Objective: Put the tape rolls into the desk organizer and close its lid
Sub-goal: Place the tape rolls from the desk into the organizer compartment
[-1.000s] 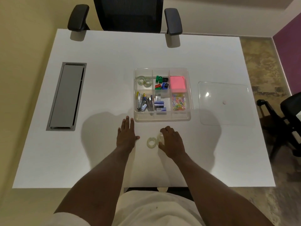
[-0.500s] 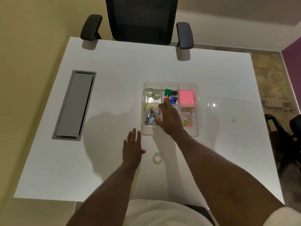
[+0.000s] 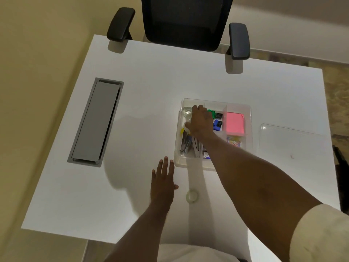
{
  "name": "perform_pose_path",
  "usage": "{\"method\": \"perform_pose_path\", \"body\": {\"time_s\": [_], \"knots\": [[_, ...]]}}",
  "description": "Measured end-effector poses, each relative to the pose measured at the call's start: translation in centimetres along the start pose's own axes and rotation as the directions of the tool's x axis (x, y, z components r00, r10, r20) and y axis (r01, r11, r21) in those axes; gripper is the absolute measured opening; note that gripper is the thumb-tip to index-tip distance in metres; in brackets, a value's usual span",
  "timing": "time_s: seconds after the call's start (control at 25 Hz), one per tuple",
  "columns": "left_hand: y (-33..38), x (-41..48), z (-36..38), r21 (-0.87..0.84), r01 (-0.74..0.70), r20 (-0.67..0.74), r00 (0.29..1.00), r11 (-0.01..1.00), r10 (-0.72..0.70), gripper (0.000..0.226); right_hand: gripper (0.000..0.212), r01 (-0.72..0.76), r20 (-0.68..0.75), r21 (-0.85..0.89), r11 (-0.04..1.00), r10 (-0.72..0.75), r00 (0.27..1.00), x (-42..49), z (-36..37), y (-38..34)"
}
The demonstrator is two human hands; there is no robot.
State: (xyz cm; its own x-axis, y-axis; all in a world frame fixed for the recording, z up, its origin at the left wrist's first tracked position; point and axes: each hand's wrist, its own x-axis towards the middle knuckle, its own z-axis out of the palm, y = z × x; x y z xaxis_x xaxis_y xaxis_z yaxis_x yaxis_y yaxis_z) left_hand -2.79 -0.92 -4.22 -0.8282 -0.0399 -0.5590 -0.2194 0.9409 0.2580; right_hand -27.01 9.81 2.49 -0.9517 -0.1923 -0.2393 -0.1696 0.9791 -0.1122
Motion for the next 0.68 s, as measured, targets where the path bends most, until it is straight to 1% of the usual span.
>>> {"method": "perform_pose_path", "body": {"time_s": [0.24,0.4,0.68], "knots": [[0.0,0.4,0.3,0.005,0.015,0.023,1.000,1.000,-0.015,0.107,0.045,0.005,-0.004,-0.038,0.999,-0.005,1.000,1.0,0.8,-0.9],[0.0,0.3,0.3,0.005,0.012,0.025,1.000,1.000,-0.012,0.108,0.045,0.013,-0.030,0.009,1.000,-0.013,0.999,0.3,0.9,-0.6],[0.2,0.1,-0.2,-0.007,0.018,0.031,0.999,1.000,-0.018,0.108,0.035,0.017,-0.113,0.090,0.996,-0.007,0.994,-2.9,0.8,0.6]]}}
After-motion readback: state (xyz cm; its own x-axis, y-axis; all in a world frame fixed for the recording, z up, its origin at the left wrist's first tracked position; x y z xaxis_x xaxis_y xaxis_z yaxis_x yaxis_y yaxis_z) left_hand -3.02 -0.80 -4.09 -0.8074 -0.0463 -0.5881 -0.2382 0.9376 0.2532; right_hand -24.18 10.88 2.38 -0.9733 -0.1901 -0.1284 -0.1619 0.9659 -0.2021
